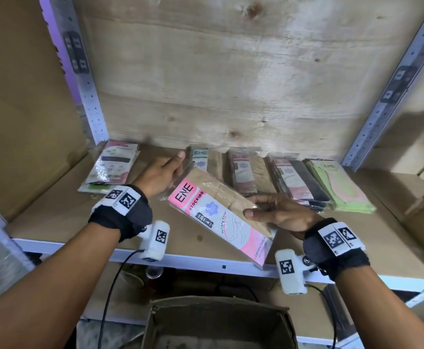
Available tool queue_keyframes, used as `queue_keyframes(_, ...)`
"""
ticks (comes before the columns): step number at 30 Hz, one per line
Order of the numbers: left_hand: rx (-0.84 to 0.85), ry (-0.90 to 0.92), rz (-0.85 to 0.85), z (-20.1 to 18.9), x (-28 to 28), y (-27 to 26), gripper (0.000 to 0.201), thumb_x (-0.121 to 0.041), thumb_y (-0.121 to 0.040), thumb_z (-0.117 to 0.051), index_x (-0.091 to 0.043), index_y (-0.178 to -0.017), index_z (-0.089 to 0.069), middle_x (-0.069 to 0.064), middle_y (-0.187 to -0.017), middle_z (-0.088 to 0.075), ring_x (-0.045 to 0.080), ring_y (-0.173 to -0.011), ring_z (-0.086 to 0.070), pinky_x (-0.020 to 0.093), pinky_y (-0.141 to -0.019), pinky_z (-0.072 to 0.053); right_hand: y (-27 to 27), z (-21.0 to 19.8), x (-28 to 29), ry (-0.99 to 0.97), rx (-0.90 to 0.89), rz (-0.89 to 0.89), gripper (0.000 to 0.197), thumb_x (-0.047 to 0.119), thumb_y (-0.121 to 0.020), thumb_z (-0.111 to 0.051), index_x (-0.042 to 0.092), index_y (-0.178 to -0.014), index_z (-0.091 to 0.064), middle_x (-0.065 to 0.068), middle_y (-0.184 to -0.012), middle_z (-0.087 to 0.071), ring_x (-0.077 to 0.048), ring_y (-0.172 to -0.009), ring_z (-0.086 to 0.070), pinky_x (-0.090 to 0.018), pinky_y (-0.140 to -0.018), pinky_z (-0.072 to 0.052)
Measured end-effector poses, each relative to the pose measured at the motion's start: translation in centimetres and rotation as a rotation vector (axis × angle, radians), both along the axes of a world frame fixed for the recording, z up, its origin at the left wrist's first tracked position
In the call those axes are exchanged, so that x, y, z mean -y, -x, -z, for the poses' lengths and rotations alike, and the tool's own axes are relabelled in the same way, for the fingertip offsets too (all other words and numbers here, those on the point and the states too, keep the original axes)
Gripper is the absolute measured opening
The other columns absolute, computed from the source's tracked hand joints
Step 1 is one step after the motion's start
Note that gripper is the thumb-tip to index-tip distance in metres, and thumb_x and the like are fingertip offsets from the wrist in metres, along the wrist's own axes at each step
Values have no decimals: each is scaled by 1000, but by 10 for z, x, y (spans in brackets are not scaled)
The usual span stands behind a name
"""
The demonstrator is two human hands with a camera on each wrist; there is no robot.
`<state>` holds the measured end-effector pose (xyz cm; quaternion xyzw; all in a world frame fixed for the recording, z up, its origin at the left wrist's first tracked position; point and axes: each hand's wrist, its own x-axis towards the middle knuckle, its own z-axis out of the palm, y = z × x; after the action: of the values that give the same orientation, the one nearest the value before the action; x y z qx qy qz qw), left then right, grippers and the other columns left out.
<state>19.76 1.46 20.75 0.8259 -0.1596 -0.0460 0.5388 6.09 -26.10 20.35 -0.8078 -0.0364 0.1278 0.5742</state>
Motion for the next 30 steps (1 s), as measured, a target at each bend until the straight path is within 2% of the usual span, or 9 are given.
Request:
queue_keyframes(5,-262,314,53,2,-1,-3,54,-71,-80,-61,-25,-52,-59,-3,-42,-47,11,-30,-37,22,-38,-21,-4,3,0,-54,10,12,20,6,-91,-64,18,-106,-70,-3,-95,-77,-9,-73,-69,-17,-52,-50)
queue_keyframes(8,-408,433,67,3,1,-5,39,-62,-77,-72,-24,-68,-66,3,-55,-54,18,-44,-48,25,-46,-39,-4,4,-5,-81,2,14,19,4,-91,-64,17,-104,-69,0,-94,-78,-6,-77,-72,-12,-57,-51)
queue_keyframes(10,-466,427,75,5,2,-3,46,-60,-77,-72,-17,-93,-70,7,-66,-59,21,-54,-55,26,-51,-49,-2,3,-9,-74,5,23,19,11,-88,-67,15,-106,-69,-10,-100,-77,-18,-83,-74,-19,-69,-54)
queue_keyframes(13,-493,492,84,4,4,-4,50,-57,-88,-59,-15,-112,-70,5,-83,-66,18,-61,-59,25,-50,-46,-1,2,-10,-38,5,43,41,29,-79,-71,7,-113,-66,-44,-115,-56,-58,-89,-58,-45,-72,-44)
queue_keyframes(17,-509,640,63,-4,2,-9,61,-68,-92,-40,-17,-99,-74,2,-84,-74,10,-53,-63,16,-44,-47,-1,1,-3,-192,23,158,37,18,-85,-67,1,-117,-62,-38,-124,-57,-39,-102,-58,-49,-86,-41)
queue_keyframes(20,-557,592,107,-3,11,-7,79,-77,-89,-32,-9,-100,-72,10,-83,-74,15,-57,-65,20,-48,-51,-8,0,0,-378,30,288,16,3,-92,-57,6,-106,-63,-24,-111,-63,-31,-93,-62,-35,-79,-49)
queue_keyframes(25,-529,352,325,7,47,21,57,-66,-81,-63,-14,-104,-73,14,-100,-75,21,-75,-72,27,-63,-59,-20,-4,-6,-526,102,467,33,-5,-94,-49,15,-70,-59,1,-74,-66,-15,-76,-61,-19,-66,-51)
queue_keyframes(27,-465,354,380,10,60,30,36,-48,-80,-75,-19,-101,-75,11,-103,-76,19,-79,-73,26,-66,-58,-23,-6,-11,-516,131,494,9,-1,-95,-53,2,-95,-62,-12,-95,-73,-27,-92,-67,-29,-82,-56)
queue_keyframes(30,-376,388,360,12,72,32,26,-20,-84,-77,-13,-109,-72,8,-106,-76,20,-90,-74,28,-71,-60,-26,-5,-14,-486,121,539,22,-1,-94,-56,-10,-114,-56,-34,-122,-61,-44,-112,-59,-57,-105,-43)
